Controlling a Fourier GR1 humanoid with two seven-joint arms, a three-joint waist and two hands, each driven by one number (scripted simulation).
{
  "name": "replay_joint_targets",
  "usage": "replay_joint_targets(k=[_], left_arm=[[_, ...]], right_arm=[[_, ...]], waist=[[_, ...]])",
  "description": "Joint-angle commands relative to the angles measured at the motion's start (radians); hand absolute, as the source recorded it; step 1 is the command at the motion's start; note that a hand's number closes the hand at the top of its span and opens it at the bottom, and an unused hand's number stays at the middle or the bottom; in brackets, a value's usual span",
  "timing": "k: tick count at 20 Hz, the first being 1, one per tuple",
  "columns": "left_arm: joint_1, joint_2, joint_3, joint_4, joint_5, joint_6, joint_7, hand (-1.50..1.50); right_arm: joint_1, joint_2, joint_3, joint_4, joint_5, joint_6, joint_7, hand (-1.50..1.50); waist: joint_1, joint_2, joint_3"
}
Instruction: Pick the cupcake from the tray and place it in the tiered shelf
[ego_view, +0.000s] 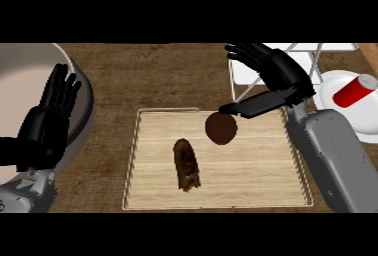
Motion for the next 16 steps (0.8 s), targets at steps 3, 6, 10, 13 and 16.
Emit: replay_joint_targets(k=[3, 6, 10, 13, 16], left_arm=[[0.078, 0.0, -0.001, 0.05, -0.013, 0.018, 0.028, 0.0], [0.094, -0.009, 0.007, 0.054, -0.009, 0.018, 0.015, 0.0], [0.08, -0.006, 0.009, 0.055, -0.003, 0.005, 0.029, 0.0], [0.067, 0.009, 0.015, 0.045, -0.008, -0.003, 0.046, 0.0], [0.061, -0.013, 0.017, 0.068, -0.013, 0.005, 0.032, 0.0]], right_arm=[[-0.109, -0.161, 0.129, -0.094, 0.038, 0.222, 0.196, -1.5], [-0.186, -0.189, 0.187, -0.14, 0.046, 0.285, 0.319, -1.5], [-0.278, -0.227, 0.328, -0.184, 0.225, 0.321, 0.402, -1.5], [-0.368, -0.183, 0.395, -0.158, 0.278, 0.34, 0.537, -1.5], [-0.406, -0.11, 0.454, -0.144, 0.306, 0.343, 0.665, -1.5]], waist=[[-0.021, 0.001, -0.019], [-0.02, -0.001, -0.02], [-0.016, 0.004, -0.021], [-0.005, 0.007, -0.02], [-0.012, 0.009, -0.019]])
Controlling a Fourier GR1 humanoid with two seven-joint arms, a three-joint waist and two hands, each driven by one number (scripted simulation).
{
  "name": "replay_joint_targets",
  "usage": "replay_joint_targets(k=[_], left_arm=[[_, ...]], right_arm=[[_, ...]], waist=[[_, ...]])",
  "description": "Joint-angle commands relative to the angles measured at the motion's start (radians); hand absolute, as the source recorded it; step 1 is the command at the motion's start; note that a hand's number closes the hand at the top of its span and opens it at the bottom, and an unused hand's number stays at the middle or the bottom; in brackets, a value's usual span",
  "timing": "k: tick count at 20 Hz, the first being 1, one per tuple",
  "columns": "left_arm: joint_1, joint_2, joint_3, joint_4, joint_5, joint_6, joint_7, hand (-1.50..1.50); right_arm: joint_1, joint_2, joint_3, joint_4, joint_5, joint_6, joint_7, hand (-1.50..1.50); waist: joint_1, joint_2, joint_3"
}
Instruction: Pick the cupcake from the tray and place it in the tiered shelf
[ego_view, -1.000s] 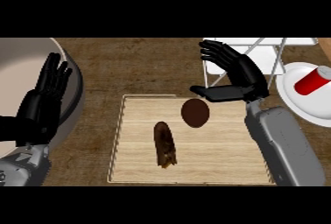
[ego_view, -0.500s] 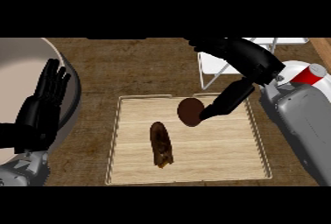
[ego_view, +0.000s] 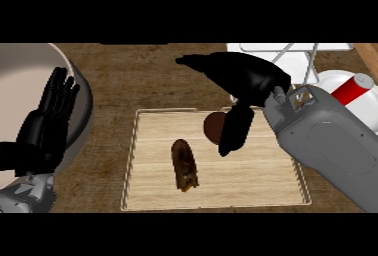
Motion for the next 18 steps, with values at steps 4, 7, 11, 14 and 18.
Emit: replay_joint_targets(k=[4, 7, 11, 14, 18], left_arm=[[0.042, -0.012, 0.018, 0.096, -0.026, 0.017, 0.012, 0.0], [0.062, 0.008, 0.043, 0.09, 0.021, -0.043, -0.001, 0.0], [0.084, -0.004, 0.036, 0.074, 0.002, -0.034, -0.015, 0.0], [0.092, -0.044, -0.005, 0.086, -0.042, -0.001, -0.029, 0.0], [0.086, -0.015, 0.05, 0.073, -0.01, -0.038, -0.017, 0.0]], right_arm=[[-0.033, 0.08, 0.094, -0.017, 0.073, 0.036, 0.208, -1.5], [-0.03, 0.113, 0.186, 0.014, 0.166, 0.033, 0.231, -1.5], [-0.026, 0.115, 0.244, 0.112, 0.266, 0.025, 0.205, -1.5], [-0.019, 0.092, 0.272, 0.14, 0.283, 0.062, 0.23, -1.5], [0.052, 0.074, 0.263, 0.124, 0.328, 0.019, 0.156, -1.5]], waist=[[-0.012, 0.012, -0.012], [-0.005, 0.014, -0.013], [0.007, 0.019, -0.012], [-0.002, 0.019, -0.012], [-0.005, 0.017, -0.011]])
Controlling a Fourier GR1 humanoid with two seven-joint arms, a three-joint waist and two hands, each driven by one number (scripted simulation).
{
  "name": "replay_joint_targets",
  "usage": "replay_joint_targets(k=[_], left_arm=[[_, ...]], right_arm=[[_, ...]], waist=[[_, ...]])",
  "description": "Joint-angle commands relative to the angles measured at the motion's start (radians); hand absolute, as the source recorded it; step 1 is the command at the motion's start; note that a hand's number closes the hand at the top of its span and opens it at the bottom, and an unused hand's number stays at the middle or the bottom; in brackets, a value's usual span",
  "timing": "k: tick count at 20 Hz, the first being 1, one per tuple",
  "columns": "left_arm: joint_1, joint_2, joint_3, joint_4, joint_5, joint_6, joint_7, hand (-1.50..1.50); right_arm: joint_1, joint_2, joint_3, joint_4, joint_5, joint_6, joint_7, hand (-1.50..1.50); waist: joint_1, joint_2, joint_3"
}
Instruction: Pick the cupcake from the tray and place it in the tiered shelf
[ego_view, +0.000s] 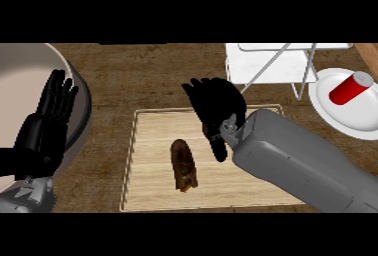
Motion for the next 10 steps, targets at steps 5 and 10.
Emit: replay_joint_targets(k=[5, 10], left_arm=[[0.044, 0.014, 0.045, 0.104, 0.01, -0.031, 0.025, 0.0], [0.089, -0.017, 0.009, 0.067, -0.025, -0.017, 0.013, 0.0]], right_arm=[[0.078, 0.008, 0.003, 0.004, 0.086, -0.019, 0.003, -1.5], [0.125, 0.005, 0.006, 0.035, 0.129, -0.026, -0.055, -1.5]], waist=[[0.0, 0.011, -0.017], [0.007, 0.011, -0.016]])
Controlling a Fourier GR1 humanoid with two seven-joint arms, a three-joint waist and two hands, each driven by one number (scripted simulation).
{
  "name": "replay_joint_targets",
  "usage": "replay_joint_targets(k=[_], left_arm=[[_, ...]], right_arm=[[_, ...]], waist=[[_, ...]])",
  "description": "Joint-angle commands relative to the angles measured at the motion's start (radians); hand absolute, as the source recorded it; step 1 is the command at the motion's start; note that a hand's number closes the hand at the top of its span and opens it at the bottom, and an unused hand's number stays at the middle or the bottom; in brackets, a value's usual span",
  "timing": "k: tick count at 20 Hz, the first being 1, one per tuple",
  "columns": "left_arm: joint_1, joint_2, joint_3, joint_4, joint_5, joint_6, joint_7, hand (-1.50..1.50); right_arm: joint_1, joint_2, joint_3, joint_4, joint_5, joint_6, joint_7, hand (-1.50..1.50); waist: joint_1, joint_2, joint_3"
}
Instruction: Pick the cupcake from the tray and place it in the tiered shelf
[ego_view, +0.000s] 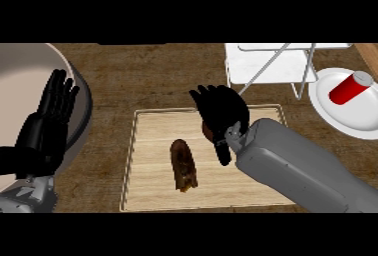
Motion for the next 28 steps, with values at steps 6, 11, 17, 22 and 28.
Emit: replay_joint_targets(k=[6, 11, 17, 22, 28], left_arm=[[0.056, -0.017, -0.004, 0.063, -0.03, 0.01, 0.043, 0.0], [0.052, -0.006, 0.038, 0.131, -0.008, -0.037, -0.01, 0.0], [0.073, -0.034, 0.017, 0.09, -0.041, -0.021, -0.011, 0.0], [0.064, -0.008, 0.068, 0.115, -0.003, -0.067, -0.014, 0.0], [0.044, -0.036, 0.038, 0.092, -0.048, -0.032, 0.031, 0.0]], right_arm=[[0.063, 0.035, 0.002, 0.048, 0.084, -0.03, -0.06, -1.5], [0.092, 0.023, -0.004, 0.096, 0.132, -0.082, -0.152, -1.5], [0.11, 0.061, -0.012, 0.15, 0.181, -0.106, -0.194, -1.5], [0.125, 0.087, -0.015, 0.209, 0.192, -0.088, -0.204, -1.5], [0.112, 0.08, 0.027, 0.251, 0.264, -0.074, -0.303, 1.5]], waist=[[0.004, 0.011, -0.019], [0.002, 0.016, -0.019], [0.009, 0.014, -0.019], [0.01, 0.015, -0.02], [0.01, 0.014, -0.019]])
